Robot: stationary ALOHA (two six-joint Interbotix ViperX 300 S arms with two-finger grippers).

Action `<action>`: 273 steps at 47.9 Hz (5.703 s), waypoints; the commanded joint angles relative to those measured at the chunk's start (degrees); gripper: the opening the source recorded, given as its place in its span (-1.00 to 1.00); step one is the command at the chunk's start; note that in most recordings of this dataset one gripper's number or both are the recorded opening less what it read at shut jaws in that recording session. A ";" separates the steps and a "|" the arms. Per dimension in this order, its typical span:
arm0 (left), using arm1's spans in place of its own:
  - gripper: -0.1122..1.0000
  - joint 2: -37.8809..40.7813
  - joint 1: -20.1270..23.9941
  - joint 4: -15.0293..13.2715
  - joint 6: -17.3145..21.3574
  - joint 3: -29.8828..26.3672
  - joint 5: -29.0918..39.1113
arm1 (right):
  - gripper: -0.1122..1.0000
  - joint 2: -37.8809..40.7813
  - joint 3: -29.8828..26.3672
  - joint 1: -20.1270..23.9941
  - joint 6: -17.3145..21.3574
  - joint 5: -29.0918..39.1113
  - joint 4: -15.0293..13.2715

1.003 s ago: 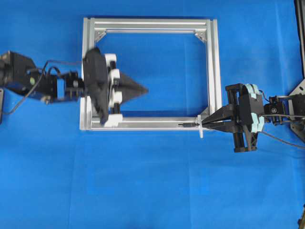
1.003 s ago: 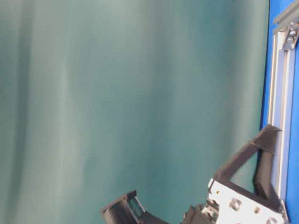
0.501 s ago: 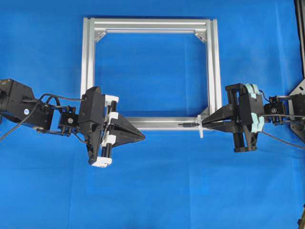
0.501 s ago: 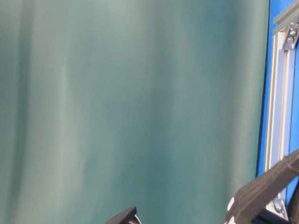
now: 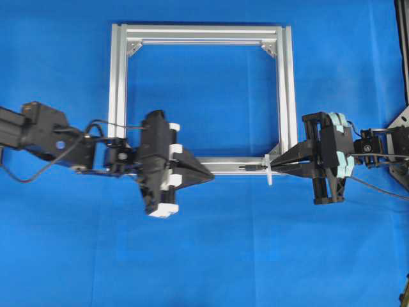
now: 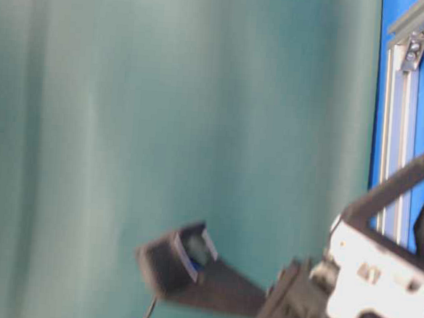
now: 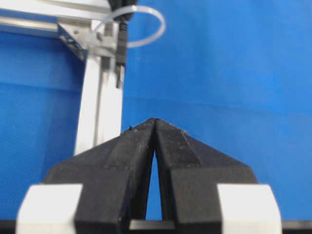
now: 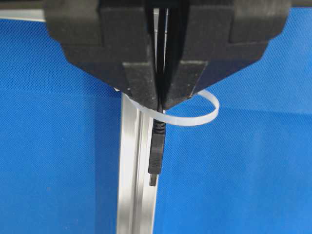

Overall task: Insert the wire through the string loop located on the right side.
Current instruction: 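Move the left gripper across to the plug emerging from the loop, then close the left gripper on the USB plug beyond the loop, then open the right gripper and pull the cable leftward with the left gripper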

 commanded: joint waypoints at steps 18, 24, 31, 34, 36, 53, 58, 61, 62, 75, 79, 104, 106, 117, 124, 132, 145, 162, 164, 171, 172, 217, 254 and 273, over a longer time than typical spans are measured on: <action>-0.80 4.39 2.37 0.18 0.44 -12.83 3.52 | -0.87 -0.35 -0.97 -0.18 0.00 -0.35 -0.09; -0.80 5.54 2.37 0.18 0.44 -13.97 3.69 | -0.87 -0.35 -0.97 -0.18 -0.09 -0.35 -0.09; -0.79 5.71 2.37 0.26 0.44 -14.33 3.78 | -0.87 -0.35 -0.97 -0.18 -0.09 -0.35 -0.09; -0.78 5.71 2.46 0.26 0.44 -14.33 3.78 | -0.87 -0.35 -0.97 -0.18 -0.09 -0.35 -0.09; -0.74 5.71 2.46 0.26 0.44 -14.33 3.78 | -0.87 -0.35 -0.97 -0.18 -0.09 -0.35 0.00; 0.82 5.71 2.20 0.18 0.26 -14.41 3.78 | -0.87 -0.35 -1.05 -0.18 -0.09 -0.35 -0.09; 0.79 5.80 2.20 0.26 0.26 -14.41 3.78 | -0.87 -0.35 -1.05 -0.18 -0.09 -0.35 0.00; 0.78 6.06 2.20 0.26 0.26 -14.50 3.78 | -0.87 -0.35 -0.97 -0.18 -0.09 -0.35 -0.09; 0.79 6.24 2.20 0.26 0.26 -14.59 3.78 | -0.87 -0.35 -0.97 -0.18 -0.09 -0.35 -0.09; 0.79 10.99 2.37 0.18 0.26 -16.08 3.52 | -0.87 -0.44 -1.05 -0.18 -0.09 -0.35 0.00; 0.79 11.34 2.37 0.26 0.26 -16.00 3.52 | -0.87 -0.35 -1.05 -0.18 -0.09 -0.35 0.00; 0.79 11.25 2.46 0.18 0.26 -15.82 3.52 | -0.87 -0.35 -1.05 -0.18 -0.09 -0.35 -0.09; 0.79 11.25 2.46 0.26 0.26 -15.73 3.52 | -0.87 -0.35 -0.97 -0.18 -0.09 -0.26 -0.09; 0.79 11.25 2.46 0.18 0.26 -15.82 3.60 | -0.87 -0.35 -1.05 -0.18 -0.09 -0.35 0.00; 0.79 11.25 2.46 0.26 0.26 -15.91 3.60 | -0.87 -0.35 -1.05 -0.18 -0.09 -0.26 -0.09; 0.79 11.34 2.29 0.18 0.26 -15.91 3.60 | -0.87 -0.35 -0.97 -0.18 -0.09 -0.26 -0.09; 0.76 11.25 2.29 0.18 0.35 -15.82 3.69 | -0.87 -0.35 -1.05 -0.18 -0.09 -0.26 0.00; -0.49 11.16 2.37 0.26 0.88 -16.44 2.99 | -0.87 -0.35 -1.05 -0.18 -0.09 0.00 0.00; -0.65 11.16 2.37 0.26 1.23 -16.44 2.99 | -0.87 -0.35 -1.05 -0.18 -0.09 -0.09 0.00; -0.67 11.16 2.37 0.26 1.93 -16.44 2.99 | -0.87 -0.35 -1.05 -0.18 -0.09 0.00 0.00; -0.67 11.16 2.46 0.18 1.93 -16.44 2.99 | -0.87 -0.35 -1.05 -0.18 -0.09 0.00 0.00; -0.67 11.07 2.37 0.26 1.93 -16.00 3.08 | 0.27 -1.58 -0.35 -0.18 0.18 4.75 -0.18; -0.67 4.92 2.20 0.26 2.29 -7.29 1.41 | 0.89 -1.58 -0.70 -0.18 0.00 4.66 -0.18; -0.67 -7.65 0.62 0.26 1.49 12.48 -7.65 | 0.89 -1.58 -0.70 -0.18 -0.09 4.48 -0.18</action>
